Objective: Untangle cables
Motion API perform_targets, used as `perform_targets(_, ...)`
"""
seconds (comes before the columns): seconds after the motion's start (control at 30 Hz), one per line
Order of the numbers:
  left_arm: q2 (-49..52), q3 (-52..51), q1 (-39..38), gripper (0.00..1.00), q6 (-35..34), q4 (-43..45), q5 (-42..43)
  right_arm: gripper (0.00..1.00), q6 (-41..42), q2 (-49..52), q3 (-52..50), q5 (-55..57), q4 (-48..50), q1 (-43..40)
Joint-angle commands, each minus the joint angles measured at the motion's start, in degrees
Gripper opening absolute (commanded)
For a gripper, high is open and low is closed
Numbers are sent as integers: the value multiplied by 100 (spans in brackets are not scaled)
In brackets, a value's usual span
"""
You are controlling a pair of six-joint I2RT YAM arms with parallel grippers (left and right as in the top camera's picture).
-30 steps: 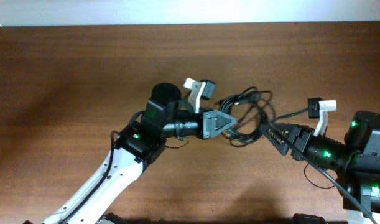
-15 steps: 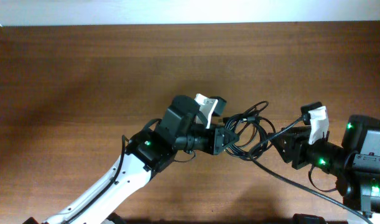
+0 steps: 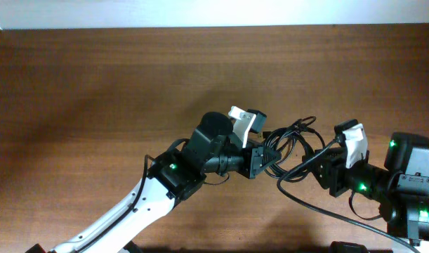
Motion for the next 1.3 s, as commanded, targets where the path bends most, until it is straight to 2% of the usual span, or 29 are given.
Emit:
perform_targets(0.0,-2,48,-107,0,44,177,28,43,-83,-35,42,-103,-15,-13)
perform_targets(0.13,-2,48,-286,0,44,254,26,45,-81,-35,42,-103,-15,-13)
perform_targets(0.17,-2,50,-291,0,46,249,26,41,-81,-35,42,-103,-15,-13)
perform_targets(0.2,-2,48,-291,0,46,254,26,34,-81,-35,42,-101,-15,-13)
perform_targets(0.23,-2,50,-291,0,46,258,24,21,-79,-35,42,-101,-15,-13)
perform_targets(0.3,-2,48,-289,0,46,256,17,4,-76,-35,42,-101,-13,-13)
perform_targets(0.4,-2,48,-289,0,37,247,-72,4,-76,-35,42,-101,-20,-13)
perform_targets(0.5,-2,50,-254,0,-490,247,-492,4,-79,-35,42,-101,-83,-13)
perform_targets(0.6,-2,48,17,0,-1235,221,-817,4,-81,-35,42,-101,-295,-13)
perform_targets(0.7,-2,48,393,0,-2531,-79,-1150,4,-76,-37,42,-103,-518,-13)
perform_targets(0.73,-2,48,481,0,-2708,-240,-1200,4,-79,-37,42,-103,-597,-15)
perform_targets(0.97,-2,48,531,0,-2750,-424,-1322,4,-59,-37,42,-103,-619,-15)
perform_targets(1.0,-2,48,531,0,-2579,-422,-1320,15,-59,-35,42,-103,-621,-15)
perform_targets(1.03,-2,48,531,0,-2315,-422,-1261,36,-59,-35,42,-103,-621,-15)
perform_targets(1.07,-2,48,531,0,-2135,-420,-1211,49,-59,-35,42,-103,-619,-15)
perform_targets(1.1,-2,48,531,0,-1950,-417,-1152,57,-59,-35,42,-103,-619,-15)
perform_targets(1.17,-2,48,531,0,-1650,-374,-992,64,-59,-35,42,-103,-619,-15)
perform_targets(1.27,-4,50,531,0,-927,-173,-586,64,-59,-35,42,-103,-621,-15)
